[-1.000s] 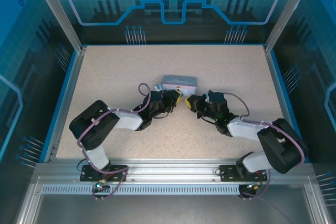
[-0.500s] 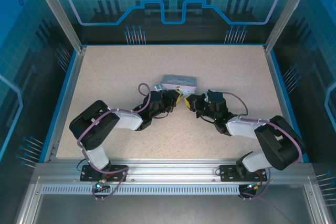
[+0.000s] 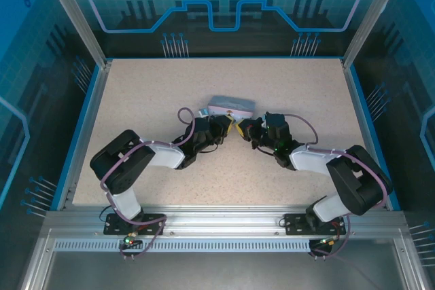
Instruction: Unlock a padlock with a key
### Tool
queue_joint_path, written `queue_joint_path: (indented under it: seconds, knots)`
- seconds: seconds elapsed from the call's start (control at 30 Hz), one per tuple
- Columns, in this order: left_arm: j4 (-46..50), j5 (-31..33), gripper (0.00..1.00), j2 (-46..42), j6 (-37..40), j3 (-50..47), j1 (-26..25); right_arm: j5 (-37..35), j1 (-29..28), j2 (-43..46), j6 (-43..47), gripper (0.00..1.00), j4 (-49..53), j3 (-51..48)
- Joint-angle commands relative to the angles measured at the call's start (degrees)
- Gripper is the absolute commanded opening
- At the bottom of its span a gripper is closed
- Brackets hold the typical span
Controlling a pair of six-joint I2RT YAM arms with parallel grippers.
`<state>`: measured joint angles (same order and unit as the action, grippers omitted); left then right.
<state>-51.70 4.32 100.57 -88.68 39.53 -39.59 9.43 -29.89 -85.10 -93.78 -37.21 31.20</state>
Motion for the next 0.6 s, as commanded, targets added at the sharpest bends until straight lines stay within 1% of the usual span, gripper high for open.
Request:
queue_joint_path:
  seconds: [0.0,0.13,0.33,0.47,0.57]
  knots:
    - [-3.6,-3.2,0.0,0.3,-1.2,-0.1,-1.4,0.8,-0.1,-2.2,2.1,0.0,-1.5,1.3]
    - [-3.3,-3.3,0.0,-0.4,-1.2,-0.1,-1.5,0.6,0.4,-4.4,2.4,0.0,-2.1,1.7]
    - [-3.3,-3.7,0.0,-0.2,-1.9,-0.1,-2.2,3.7,0.5,-8.3,3.3,0.0,-4.3,5.6]
    - [-5.2,-3.2,0.0,-0.5,-3.4,-1.9,-2.2,4.3,1.4,-7.7,5.4,0.0,-2.8,5.0]
    - [-4.1,-3.8,0.0,-0.4,-2.8,-1.0,-2.5,3.8,1.1,-8.1,6.0,0.0,-1.3,6.0]
